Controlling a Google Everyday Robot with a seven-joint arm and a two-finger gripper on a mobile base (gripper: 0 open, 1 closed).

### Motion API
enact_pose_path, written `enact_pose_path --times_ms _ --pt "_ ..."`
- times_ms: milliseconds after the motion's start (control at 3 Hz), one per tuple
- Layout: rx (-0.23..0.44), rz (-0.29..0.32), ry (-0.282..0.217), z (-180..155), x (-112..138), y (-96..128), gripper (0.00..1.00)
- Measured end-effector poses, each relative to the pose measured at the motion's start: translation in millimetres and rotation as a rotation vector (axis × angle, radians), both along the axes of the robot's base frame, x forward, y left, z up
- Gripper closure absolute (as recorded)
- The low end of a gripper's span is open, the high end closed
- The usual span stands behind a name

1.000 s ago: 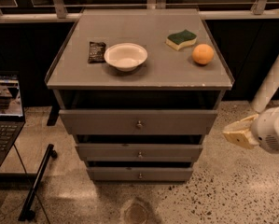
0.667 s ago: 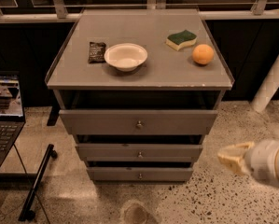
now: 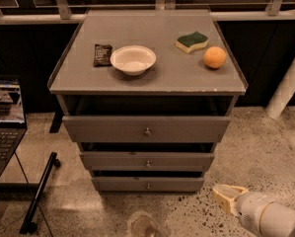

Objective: Open bottom drawer

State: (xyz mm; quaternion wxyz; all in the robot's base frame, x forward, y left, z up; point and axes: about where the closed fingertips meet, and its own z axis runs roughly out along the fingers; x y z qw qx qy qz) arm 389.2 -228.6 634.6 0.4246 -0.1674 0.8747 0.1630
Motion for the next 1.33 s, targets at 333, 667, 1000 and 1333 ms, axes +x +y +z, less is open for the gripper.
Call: enact_pose_path --times_ms 333,667,1000,1333 --pt "0.04 -0.146 0.002 -45.9 27.1 -25.7 1.0" --pt "0.011 -0.209 -0.004 -56.8 34.1 -41.9 1.0" --pt "0.01 -0.205 -0.005 -55.1 33.9 -41.0 1.0" --pt "0.025 -0.244 0.053 -96.6 35.2 -53.1 1.0"
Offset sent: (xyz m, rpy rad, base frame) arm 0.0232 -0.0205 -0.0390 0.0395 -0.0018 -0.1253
